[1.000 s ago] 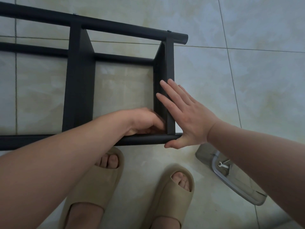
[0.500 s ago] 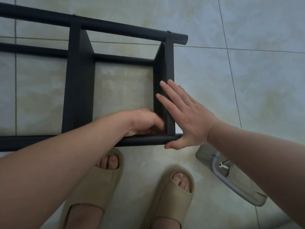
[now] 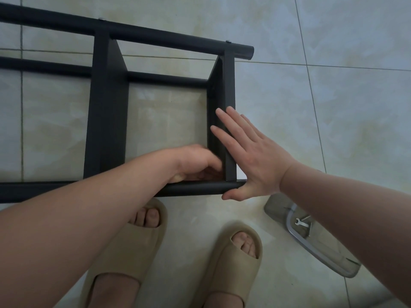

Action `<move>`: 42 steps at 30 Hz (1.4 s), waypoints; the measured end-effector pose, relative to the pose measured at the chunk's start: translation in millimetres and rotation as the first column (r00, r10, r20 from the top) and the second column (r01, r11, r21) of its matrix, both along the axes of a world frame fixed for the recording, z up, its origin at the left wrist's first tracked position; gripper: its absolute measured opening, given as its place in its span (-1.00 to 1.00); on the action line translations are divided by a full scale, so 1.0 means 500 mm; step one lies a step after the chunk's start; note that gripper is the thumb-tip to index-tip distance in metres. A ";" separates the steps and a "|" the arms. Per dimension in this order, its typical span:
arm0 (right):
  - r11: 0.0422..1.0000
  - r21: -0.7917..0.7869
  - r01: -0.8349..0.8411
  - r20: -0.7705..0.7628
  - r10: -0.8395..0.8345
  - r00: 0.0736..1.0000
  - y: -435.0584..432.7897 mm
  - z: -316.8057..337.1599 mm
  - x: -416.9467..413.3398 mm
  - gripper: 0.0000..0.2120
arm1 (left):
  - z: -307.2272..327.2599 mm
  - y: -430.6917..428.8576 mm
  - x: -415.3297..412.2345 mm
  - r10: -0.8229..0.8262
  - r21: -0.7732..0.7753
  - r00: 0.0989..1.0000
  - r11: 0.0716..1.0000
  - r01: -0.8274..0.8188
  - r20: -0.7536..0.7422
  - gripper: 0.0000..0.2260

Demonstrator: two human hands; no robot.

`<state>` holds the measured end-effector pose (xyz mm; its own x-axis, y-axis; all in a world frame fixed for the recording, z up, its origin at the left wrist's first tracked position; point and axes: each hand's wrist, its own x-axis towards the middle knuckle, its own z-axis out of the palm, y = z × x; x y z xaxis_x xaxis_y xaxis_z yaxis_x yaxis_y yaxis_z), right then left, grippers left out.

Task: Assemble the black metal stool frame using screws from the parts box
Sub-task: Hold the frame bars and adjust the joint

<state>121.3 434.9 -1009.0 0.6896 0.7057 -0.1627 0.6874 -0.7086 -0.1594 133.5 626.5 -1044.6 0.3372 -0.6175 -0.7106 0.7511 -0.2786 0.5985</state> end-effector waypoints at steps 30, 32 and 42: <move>1.000 0.010 -0.002 0.000 0.002 1.000 -0.001 -0.003 0.000 0.20 | 0.001 0.004 0.000 -0.028 -0.019 0.998 0.999 0.027 -0.052 -0.77; 1.000 0.005 -0.001 0.001 0.001 1.000 -0.001 -0.003 0.000 0.20 | 0.004 0.001 0.001 -0.029 -0.007 0.997 1.000 0.028 -0.065 -0.82; 1.000 0.005 -0.003 0.010 0.003 1.000 -0.001 -0.003 -0.001 0.19 | 0.005 0.003 -0.001 -0.084 0.043 0.996 0.996 0.082 0.031 -0.90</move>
